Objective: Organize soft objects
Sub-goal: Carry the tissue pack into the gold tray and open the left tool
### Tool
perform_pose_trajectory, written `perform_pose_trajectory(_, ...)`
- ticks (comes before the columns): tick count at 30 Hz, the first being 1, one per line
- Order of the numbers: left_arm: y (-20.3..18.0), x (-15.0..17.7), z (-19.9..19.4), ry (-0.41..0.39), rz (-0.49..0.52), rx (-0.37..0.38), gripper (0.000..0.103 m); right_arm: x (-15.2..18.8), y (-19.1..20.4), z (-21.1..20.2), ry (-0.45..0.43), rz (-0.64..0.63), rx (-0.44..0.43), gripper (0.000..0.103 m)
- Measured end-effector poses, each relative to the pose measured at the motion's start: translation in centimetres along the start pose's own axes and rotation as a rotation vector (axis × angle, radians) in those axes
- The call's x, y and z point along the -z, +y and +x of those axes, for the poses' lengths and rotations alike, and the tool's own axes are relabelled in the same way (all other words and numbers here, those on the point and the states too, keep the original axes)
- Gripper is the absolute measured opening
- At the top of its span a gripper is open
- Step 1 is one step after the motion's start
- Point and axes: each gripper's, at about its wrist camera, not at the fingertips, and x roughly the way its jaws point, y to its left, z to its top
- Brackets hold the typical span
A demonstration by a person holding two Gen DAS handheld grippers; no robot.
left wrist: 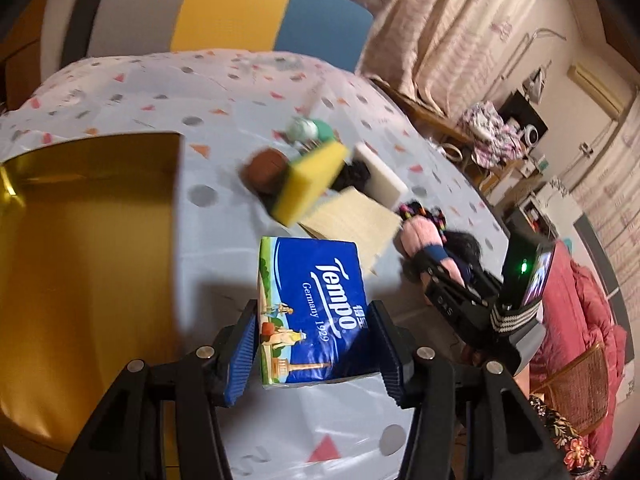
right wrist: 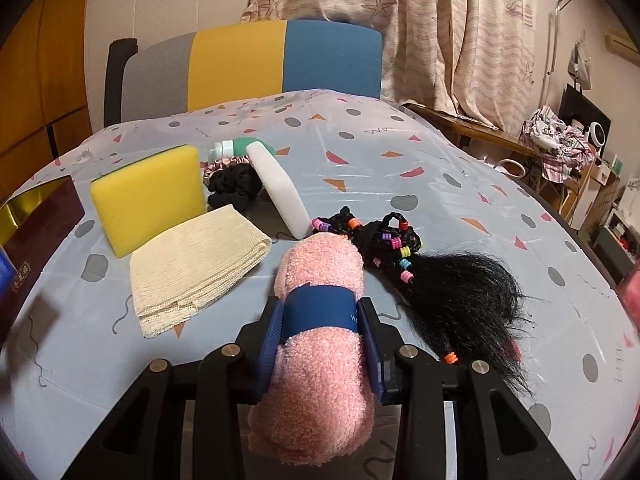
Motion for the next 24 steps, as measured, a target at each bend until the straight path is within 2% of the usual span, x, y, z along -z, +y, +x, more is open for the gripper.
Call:
perform_pose_trajectory(4, 2.9, -1.4, -2.3, -0.03, -0.013, -0.041, 0.054, 0.0, -0.1, 0.1, 0.005, 0.006, -0.005, 0.038)
perform_pose_trajectory(10, 9.8, -4.2, -4.0, -0.016, -0.037, -0.174, 0.054, -0.1, 0.0, 0.2, 0.005, -0.005, 0.007, 0.038)
perform_pose_trajectory(19, 20.1, -7.1, -2.4, 0.076, -0.147, -0.361, 0.054, 0.0, 0.3, 0.1, -0.001, -0.016, 0.022, 0.038)
perform_pose_trajectory(24, 23.6, -8.0, -1.2, 0.107, -0.154, -0.445, 0.054, 0.1, 0.2, -0.1, -0.009, -0.007, 0.016, 0.038)
